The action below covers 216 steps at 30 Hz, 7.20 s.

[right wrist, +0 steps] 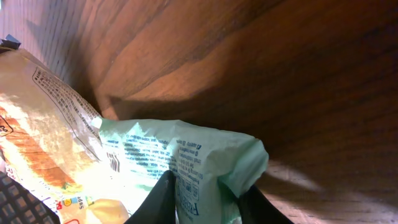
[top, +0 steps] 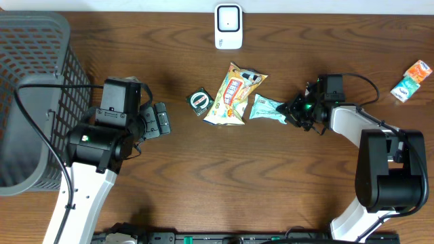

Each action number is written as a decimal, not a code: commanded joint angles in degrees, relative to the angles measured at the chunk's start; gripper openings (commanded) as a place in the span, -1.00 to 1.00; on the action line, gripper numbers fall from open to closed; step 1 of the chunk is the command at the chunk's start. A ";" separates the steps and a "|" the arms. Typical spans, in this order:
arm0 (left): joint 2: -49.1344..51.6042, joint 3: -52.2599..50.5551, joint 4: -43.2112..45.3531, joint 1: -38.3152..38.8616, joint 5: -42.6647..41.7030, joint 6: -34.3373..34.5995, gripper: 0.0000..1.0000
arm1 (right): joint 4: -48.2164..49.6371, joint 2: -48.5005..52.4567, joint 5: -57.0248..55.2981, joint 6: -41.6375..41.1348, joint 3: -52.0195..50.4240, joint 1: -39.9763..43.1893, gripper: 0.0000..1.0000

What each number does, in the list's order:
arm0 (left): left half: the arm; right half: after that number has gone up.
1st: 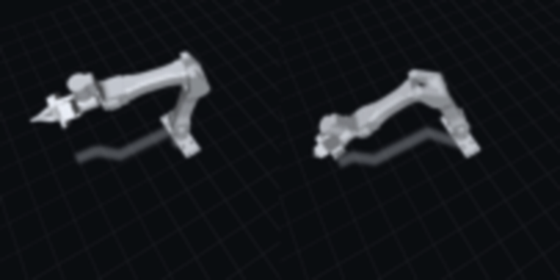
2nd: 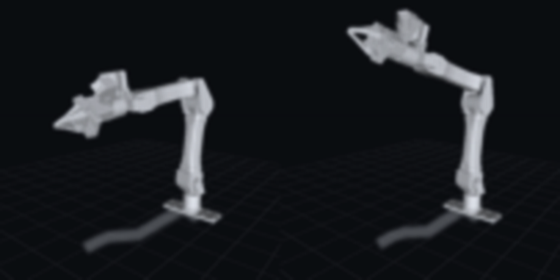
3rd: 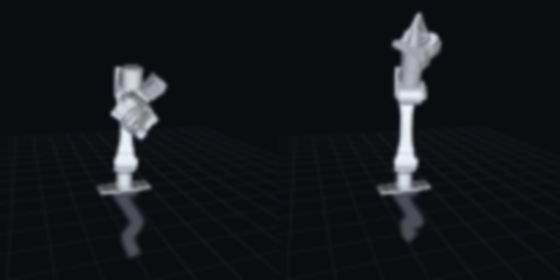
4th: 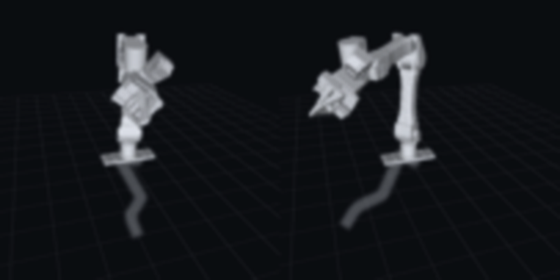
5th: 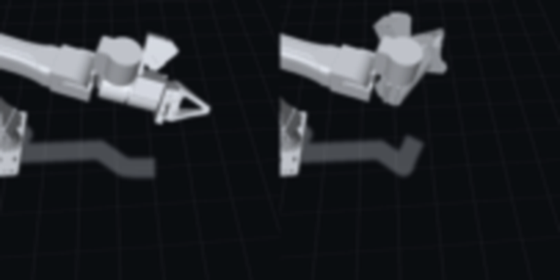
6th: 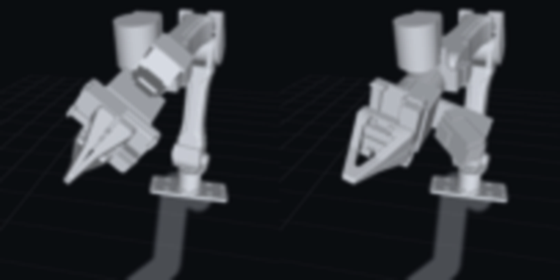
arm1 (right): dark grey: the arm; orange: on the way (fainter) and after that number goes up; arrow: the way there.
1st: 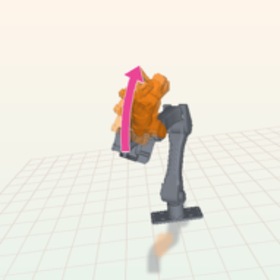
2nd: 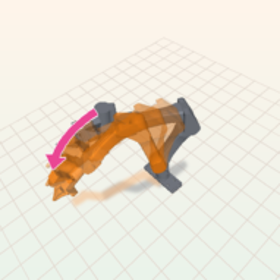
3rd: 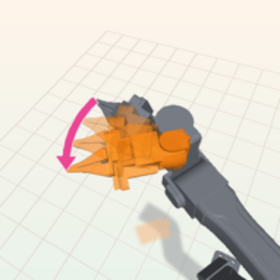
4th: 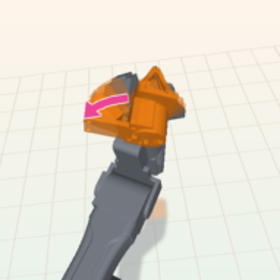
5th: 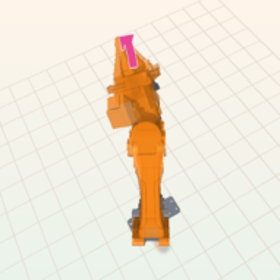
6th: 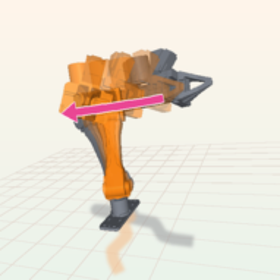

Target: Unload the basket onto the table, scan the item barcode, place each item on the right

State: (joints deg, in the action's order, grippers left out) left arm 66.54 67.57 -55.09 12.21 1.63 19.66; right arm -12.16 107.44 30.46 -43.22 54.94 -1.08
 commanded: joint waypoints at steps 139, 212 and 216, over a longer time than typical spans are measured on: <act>0.11 0.50 0.02 -0.09 -0.09 0.52 0.95 | -20.13 -18.43 -60.94 35.01 0.50 -27.91 -0.49; 0.11 0.50 0.02 -0.09 -0.09 0.52 0.96 | -15.21 -19.02 -24.92 -2.19 -9.38 -1.86 0.63; 0.11 0.50 0.02 -0.09 -0.09 0.52 0.96 | -14.19 -19.02 -24.94 -4.79 -11.15 -1.90 0.51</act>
State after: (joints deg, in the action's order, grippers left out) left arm 66.54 67.57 -55.09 12.21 1.63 19.66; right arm -26.92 89.27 5.37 -44.56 45.08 -3.16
